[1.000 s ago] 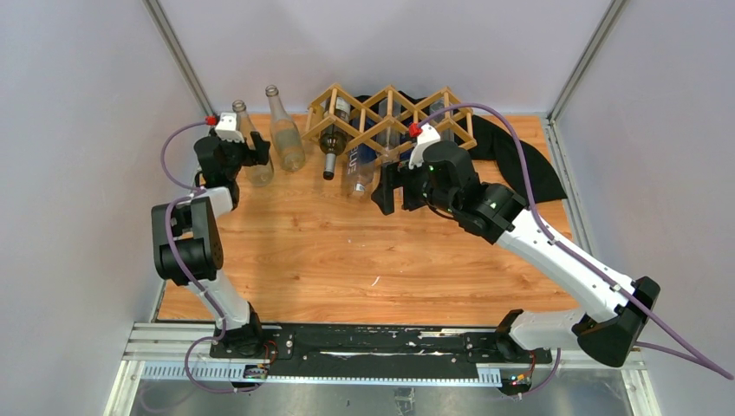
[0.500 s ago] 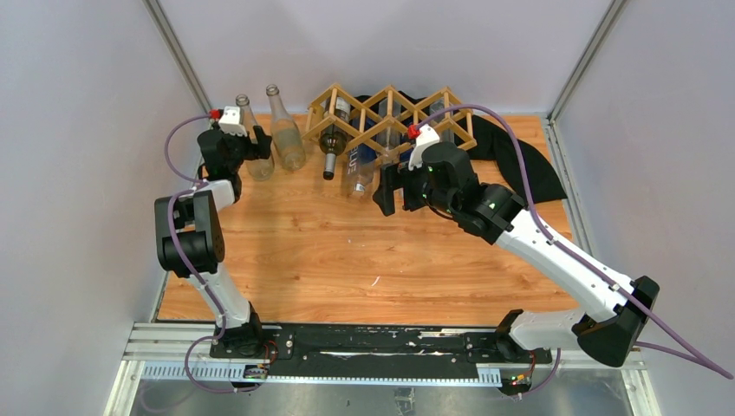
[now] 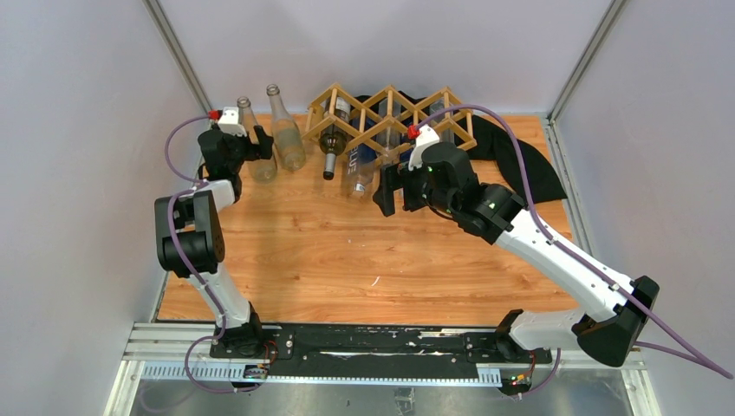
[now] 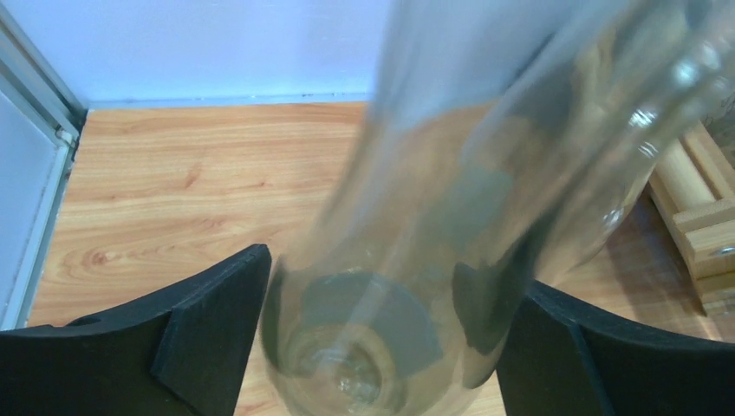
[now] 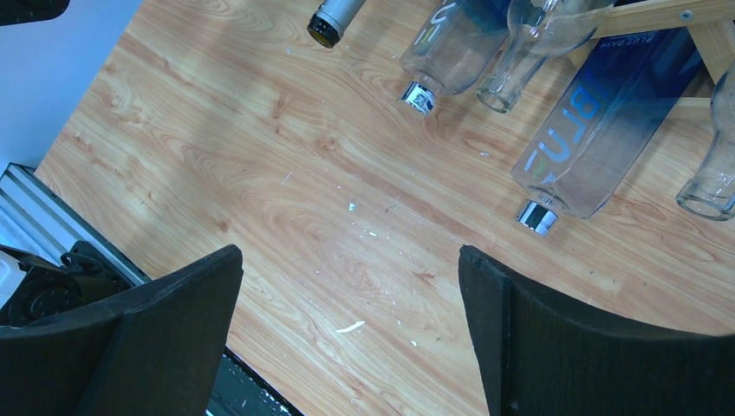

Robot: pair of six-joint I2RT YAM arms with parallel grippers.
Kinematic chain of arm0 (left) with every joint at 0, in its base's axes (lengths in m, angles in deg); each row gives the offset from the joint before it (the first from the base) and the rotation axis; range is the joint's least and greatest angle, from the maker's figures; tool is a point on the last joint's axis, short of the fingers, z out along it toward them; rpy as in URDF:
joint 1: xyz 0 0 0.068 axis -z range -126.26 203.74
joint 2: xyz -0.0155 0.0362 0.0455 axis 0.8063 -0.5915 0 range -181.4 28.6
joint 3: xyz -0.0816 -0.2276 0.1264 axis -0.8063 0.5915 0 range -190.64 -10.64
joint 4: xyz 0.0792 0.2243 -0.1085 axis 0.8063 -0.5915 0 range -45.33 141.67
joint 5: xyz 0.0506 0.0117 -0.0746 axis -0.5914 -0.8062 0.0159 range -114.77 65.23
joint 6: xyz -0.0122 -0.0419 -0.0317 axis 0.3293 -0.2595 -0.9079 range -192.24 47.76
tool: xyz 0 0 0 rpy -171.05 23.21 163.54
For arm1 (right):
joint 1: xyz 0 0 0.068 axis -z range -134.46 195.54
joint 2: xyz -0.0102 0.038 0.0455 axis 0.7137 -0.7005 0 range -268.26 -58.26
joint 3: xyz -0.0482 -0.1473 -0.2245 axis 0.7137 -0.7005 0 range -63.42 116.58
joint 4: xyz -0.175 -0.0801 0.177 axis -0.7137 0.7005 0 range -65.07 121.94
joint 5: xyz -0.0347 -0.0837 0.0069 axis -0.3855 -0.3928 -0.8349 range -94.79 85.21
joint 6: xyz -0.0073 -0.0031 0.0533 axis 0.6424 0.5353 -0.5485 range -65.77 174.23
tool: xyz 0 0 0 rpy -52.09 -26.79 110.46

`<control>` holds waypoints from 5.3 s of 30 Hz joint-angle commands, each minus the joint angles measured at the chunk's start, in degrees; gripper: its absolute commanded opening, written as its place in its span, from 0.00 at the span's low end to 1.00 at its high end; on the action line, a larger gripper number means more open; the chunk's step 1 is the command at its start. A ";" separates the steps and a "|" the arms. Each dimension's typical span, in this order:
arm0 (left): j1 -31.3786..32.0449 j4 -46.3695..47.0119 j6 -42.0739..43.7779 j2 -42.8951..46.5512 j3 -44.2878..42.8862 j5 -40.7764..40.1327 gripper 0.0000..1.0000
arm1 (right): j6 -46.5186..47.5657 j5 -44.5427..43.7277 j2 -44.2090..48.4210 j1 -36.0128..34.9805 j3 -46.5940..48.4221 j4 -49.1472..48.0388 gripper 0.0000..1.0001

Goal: Take the wine bottle off the wine rack

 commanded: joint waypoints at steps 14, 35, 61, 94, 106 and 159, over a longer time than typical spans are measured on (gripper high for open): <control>-3.80 -10.26 2.96 16.22 -0.52 2.71 1.00 | -2.75 -0.98 -14.01 0.94 14.74 7.23 1.00; -11.63 -72.15 20.34 20.00 -25.12 7.16 1.00 | -12.39 -2.00 -55.60 2.85 53.94 7.90 0.98; -14.48 -69.98 15.47 28.69 -18.55 2.57 1.00 | -21.53 -2.43 -63.20 4.19 52.58 -0.31 0.60; -10.22 -77.71 35.23 38.97 -16.67 16.20 1.00 | -29.73 6.14 -31.83 -0.78 7.24 -25.15 0.00; -7.71 -78.16 44.76 41.10 -13.59 11.92 1.00 | -33.46 6.36 -16.86 -4.24 -12.74 -31.58 0.00; 49.24 -71.87 73.78 70.04 15.82 -6.69 1.00 | -24.30 27.00 -13.86 -17.51 -1.19 -25.06 0.00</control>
